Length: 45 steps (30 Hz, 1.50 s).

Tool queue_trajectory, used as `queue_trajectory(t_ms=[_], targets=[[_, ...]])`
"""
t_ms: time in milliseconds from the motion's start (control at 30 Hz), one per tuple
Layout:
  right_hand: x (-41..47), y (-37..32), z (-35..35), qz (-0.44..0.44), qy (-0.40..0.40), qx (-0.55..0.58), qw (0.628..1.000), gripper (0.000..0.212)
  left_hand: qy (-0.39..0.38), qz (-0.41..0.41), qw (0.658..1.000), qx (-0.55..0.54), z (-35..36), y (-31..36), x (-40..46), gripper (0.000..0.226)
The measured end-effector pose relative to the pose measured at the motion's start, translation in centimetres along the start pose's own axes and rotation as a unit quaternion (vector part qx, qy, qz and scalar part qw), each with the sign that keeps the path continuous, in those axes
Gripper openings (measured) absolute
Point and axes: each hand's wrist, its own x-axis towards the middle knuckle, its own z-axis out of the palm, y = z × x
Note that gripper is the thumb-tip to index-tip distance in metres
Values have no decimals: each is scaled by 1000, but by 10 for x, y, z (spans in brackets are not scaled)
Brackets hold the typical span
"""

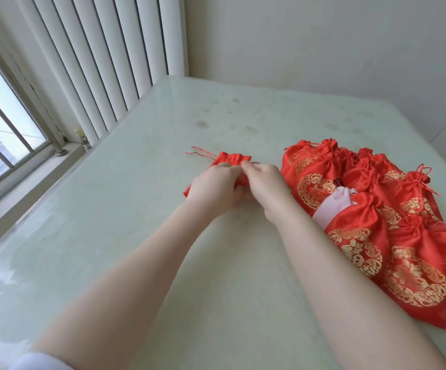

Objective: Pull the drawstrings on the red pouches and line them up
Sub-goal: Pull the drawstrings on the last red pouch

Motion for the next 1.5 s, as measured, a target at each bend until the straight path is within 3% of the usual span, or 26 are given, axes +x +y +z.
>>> queue_trajectory(t_ms=[100, 200, 267, 367, 433, 500, 567, 633, 800, 833, 900, 967, 1000, 1100, 1233, 1300, 1400, 1500], targets=[[-6, -4, -9, 71, -3, 223, 972, 8, 48, 107, 990, -82, 6, 16, -13, 27], [-16, -4, -27, 46, 42, 255, 965, 14, 50, 154, 969, -187, 5, 27, -25, 19], [-25, -4, -37, -1, 39, 241, 970, 16, 55, 109, 950, -288, 0, 34, -32, 17], [-37, -5, -48, -79, -28, 268, 960, 15, 111, -50, 916, -383, -5, 32, -35, 20], [-43, -6, -54, -152, -57, 225, 961, 18, 142, -124, 872, -451, -11, 29, -36, 20], [-50, -9, -61, -205, -64, 152, 965, 22, 153, -127, 854, -481, -19, 29, -39, 17], [-56, -11, -65, -211, -60, 109, 970, 22, 110, -100, 847, -510, -26, 32, -43, 14], [-57, -9, -66, -198, -49, 74, 976, 23, 51, -84, 832, -546, -28, 35, -46, 27], [-65, -4, -71, -201, -74, -25, 977, 10, 41, -131, 780, -610, -27, 43, -54, 29], [-66, -2, -73, -204, -72, -49, 975, 6, 40, -128, 778, -614, -26, 44, -56, 28], [-65, 0, -77, -242, -30, -127, 961, 12, 55, -122, 810, -571, -28, 44, -57, 24], [-64, 0, -82, -274, 57, -188, 941, 15, 94, -147, 834, -523, -31, 43, -56, 24], [-64, -2, -84, -274, 103, -178, 940, 15, 106, -163, 828, -525, -32, 43, -55, 24], [-66, -7, -83, -248, 150, -42, 956, 9, 124, -189, 751, -620, -34, 47, -53, 24], [-59, -15, -65, -162, 35, 194, 967, 19, 111, -174, 644, -737, -34, 55, -43, 24], [-54, -16, -59, -141, 27, 265, 954, 29, 113, -153, 614, -766, -32, 57, -36, 26], [-45, -16, -55, -180, 73, 234, 953, 24, 132, -98, 577, -800, -32, 60, -23, 26], [-36, -15, -56, -229, 94, 251, 936, 17, 137, -47, 576, -804, -30, 56, -17, 28]])
